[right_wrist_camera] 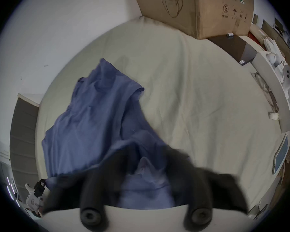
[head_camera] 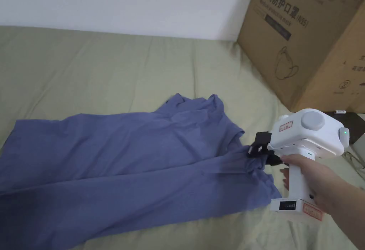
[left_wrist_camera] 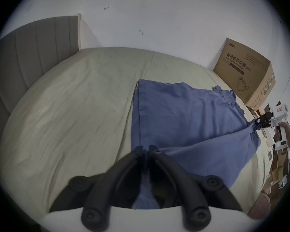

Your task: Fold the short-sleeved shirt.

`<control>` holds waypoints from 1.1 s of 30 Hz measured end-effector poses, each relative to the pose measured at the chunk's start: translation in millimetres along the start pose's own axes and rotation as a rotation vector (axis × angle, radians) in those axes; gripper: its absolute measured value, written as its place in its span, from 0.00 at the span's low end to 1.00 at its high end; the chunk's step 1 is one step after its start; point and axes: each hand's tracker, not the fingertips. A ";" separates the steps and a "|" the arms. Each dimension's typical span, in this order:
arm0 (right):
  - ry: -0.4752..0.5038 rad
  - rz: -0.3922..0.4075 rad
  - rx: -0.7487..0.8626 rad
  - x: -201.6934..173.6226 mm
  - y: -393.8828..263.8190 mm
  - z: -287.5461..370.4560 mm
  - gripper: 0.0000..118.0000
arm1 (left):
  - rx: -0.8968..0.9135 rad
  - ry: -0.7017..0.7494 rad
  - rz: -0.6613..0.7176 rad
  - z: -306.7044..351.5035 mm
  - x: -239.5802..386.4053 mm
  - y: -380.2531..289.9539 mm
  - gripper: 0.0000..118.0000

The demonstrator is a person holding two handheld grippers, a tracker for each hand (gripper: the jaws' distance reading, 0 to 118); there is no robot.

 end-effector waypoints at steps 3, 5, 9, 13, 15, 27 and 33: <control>-0.049 -0.030 0.066 -10.7 19.4 -45.5 0.90 | 0.003 0.005 0.013 1.3 -1.6 -1.9 0.95; -0.030 -0.050 0.094 -13.8 3.0 -35.2 0.90 | 0.111 -0.040 0.020 21.0 -0.3 -4.4 0.96; 0.078 -0.030 0.255 -43.2 -69.8 20.3 0.89 | 0.122 -0.072 0.024 70.4 9.8 -14.7 0.96; 0.415 0.065 0.359 -36.4 -123.5 60.9 0.59 | 0.208 -0.037 0.051 144.0 28.1 -43.6 0.75; 0.325 0.155 0.480 -41.4 -159.9 103.4 0.00 | 0.246 -0.007 0.071 176.0 35.5 -56.9 0.03; 0.364 0.205 0.447 -50.9 -202.9 141.3 0.00 | -0.102 -0.005 0.151 94.8 3.6 -54.6 0.08; 0.377 0.103 0.356 -40.6 -212.5 127.2 0.00 | -0.220 0.091 0.173 21.4 4.7 -72.7 0.94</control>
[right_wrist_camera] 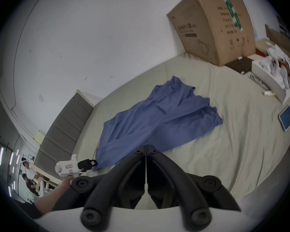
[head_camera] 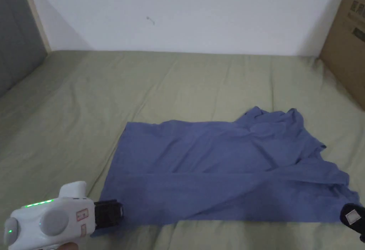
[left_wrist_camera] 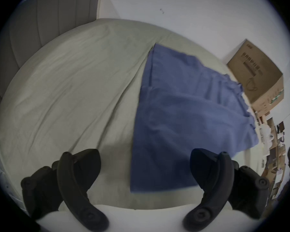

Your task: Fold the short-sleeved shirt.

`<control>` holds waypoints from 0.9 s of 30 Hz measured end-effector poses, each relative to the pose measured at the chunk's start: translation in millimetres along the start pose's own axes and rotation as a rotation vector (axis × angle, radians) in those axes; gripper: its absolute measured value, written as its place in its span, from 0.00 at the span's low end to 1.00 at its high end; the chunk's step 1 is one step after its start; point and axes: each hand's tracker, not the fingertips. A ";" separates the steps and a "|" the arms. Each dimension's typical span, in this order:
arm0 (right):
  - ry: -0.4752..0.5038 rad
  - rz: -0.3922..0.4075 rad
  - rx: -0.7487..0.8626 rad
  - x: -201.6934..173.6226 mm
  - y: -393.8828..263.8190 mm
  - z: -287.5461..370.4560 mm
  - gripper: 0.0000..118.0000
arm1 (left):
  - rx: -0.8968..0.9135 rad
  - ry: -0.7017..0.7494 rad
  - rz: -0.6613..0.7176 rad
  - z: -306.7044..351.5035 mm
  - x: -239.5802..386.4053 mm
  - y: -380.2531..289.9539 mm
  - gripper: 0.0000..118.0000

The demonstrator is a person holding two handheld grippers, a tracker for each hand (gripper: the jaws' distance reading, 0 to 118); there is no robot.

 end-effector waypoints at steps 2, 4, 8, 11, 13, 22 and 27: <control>0.003 -0.041 -0.046 25.4 3.2 -14.7 0.00 | -0.067 0.022 -0.068 -13.1 11.0 -10.9 0.98; -0.023 -0.048 -0.057 21.2 1.8 -8.4 0.00 | -0.086 0.109 -0.232 -22.8 25.8 -4.5 0.99; -0.061 -0.065 -0.067 43.6 -2.1 -30.4 0.00 | 0.101 0.095 -0.126 -21.6 18.9 -27.5 1.00; -0.067 -0.095 -0.058 40.0 -4.1 -31.0 0.00 | 0.102 0.135 -0.157 -12.7 29.0 -26.9 0.88; -0.057 -0.119 -0.073 67.4 8.7 -40.0 0.00 | 0.105 0.131 -0.149 0.8 31.2 -25.0 0.54; -0.254 -0.014 -0.246 149.9 81.8 -129.0 0.04 | 0.169 -0.036 -0.211 35.6 36.8 -8.3 0.03; -0.344 -0.108 -0.375 198.2 101.4 -189.2 0.88 | 0.122 -0.075 -0.173 43.8 33.1 4.0 0.03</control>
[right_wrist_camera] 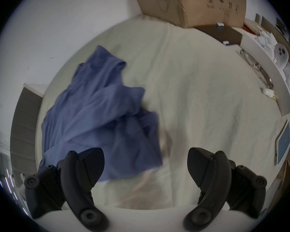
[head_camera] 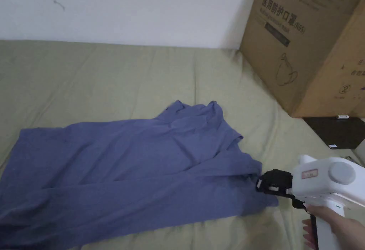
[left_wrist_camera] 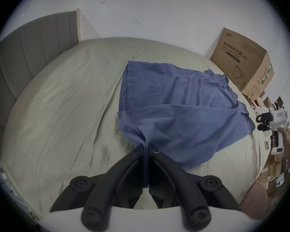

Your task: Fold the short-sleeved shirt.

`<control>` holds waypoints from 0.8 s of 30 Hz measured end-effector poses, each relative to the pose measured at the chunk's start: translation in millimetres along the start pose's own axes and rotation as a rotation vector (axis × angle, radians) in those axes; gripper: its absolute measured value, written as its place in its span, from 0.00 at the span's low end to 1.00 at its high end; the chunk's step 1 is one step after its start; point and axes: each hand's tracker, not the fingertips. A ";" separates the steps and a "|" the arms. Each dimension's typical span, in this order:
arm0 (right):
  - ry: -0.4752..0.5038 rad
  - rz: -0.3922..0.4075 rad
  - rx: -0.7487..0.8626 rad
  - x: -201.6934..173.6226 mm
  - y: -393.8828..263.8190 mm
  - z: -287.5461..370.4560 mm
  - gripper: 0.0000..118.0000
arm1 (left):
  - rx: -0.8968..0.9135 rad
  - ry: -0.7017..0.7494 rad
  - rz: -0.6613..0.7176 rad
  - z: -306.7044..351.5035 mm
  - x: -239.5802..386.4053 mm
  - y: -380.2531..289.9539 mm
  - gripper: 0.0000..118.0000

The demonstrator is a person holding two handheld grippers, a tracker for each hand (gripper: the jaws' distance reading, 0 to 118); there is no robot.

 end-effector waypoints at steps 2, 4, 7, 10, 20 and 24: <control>0.010 -0.011 -0.054 1.6 6.0 -21.3 0.88 | -0.014 0.005 0.005 -2.9 -3.8 2.0 0.03; -0.002 -0.018 -0.092 2.3 9.9 -38.7 0.87 | -0.037 -0.004 0.024 -4.5 -4.1 0.0 0.03; -0.063 0.084 -0.016 -16.4 -5.3 -26.3 0.67 | -0.051 -0.014 0.052 -5.4 -3.5 -2.9 0.03; -0.118 0.338 -0.003 -39.1 -19.0 -12.6 0.05 | -0.044 -0.006 0.016 -7.4 -2.4 -4.4 0.03; -0.012 0.327 0.086 -38.7 -42.1 79.0 0.05 | -0.052 -0.035 -0.005 21.3 -13.6 18.1 0.03; -0.014 0.328 0.101 -15.3 -71.0 134.7 0.05 | -0.079 -0.021 -0.136 54.2 -19.3 26.6 0.03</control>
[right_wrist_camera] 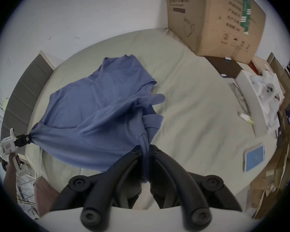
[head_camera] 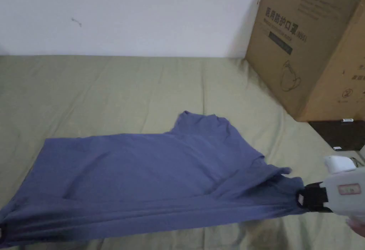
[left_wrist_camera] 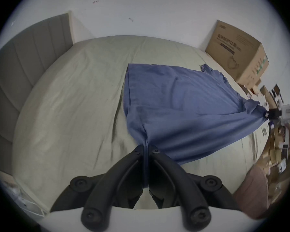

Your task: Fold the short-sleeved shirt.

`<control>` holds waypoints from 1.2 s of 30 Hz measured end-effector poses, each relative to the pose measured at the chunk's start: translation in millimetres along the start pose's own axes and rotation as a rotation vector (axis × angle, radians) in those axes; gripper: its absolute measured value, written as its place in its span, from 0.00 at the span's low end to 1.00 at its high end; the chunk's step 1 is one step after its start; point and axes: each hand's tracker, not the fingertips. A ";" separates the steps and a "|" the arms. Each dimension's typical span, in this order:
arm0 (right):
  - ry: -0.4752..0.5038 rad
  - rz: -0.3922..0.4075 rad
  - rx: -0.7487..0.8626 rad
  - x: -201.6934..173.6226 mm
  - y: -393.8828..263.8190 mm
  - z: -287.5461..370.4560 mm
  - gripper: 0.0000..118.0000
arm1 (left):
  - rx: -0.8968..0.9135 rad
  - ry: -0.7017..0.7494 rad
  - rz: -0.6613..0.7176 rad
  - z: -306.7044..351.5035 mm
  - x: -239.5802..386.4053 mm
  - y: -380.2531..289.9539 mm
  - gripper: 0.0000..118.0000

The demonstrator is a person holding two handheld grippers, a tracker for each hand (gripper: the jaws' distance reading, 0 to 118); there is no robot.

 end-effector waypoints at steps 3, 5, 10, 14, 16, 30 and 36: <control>0.061 -0.144 -0.067 15.2 -40.0 28.7 0.05 | -0.092 -0.079 0.002 27.3 -3.3 -10.1 0.03; 0.114 -0.245 -0.123 24.6 -68.8 37.0 0.05 | -0.158 -0.077 -0.017 38.8 -3.0 -25.7 0.03; 0.063 -0.327 -0.230 30.1 -96.0 24.1 0.06 | -0.300 -0.117 0.092 26.9 -9.6 -77.9 0.03; -0.010 -0.242 -0.169 22.2 -121.5 -24.1 0.22 | -0.378 -0.127 0.223 1.8 -20.0 -101.2 0.03; -0.023 -0.235 -0.145 9.7 -119.8 -26.6 0.57 | -0.312 -0.119 0.285 4.7 -22.0 -101.8 0.03; 0.304 -0.333 0.194 -74.1 -96.5 104.2 0.92 | 0.222 -0.139 0.117 123.0 29.7 -71.1 0.95; 0.258 -0.103 0.421 -75.3 -83.2 108.6 0.06 | 0.463 -0.128 0.153 129.8 54.7 -69.8 0.00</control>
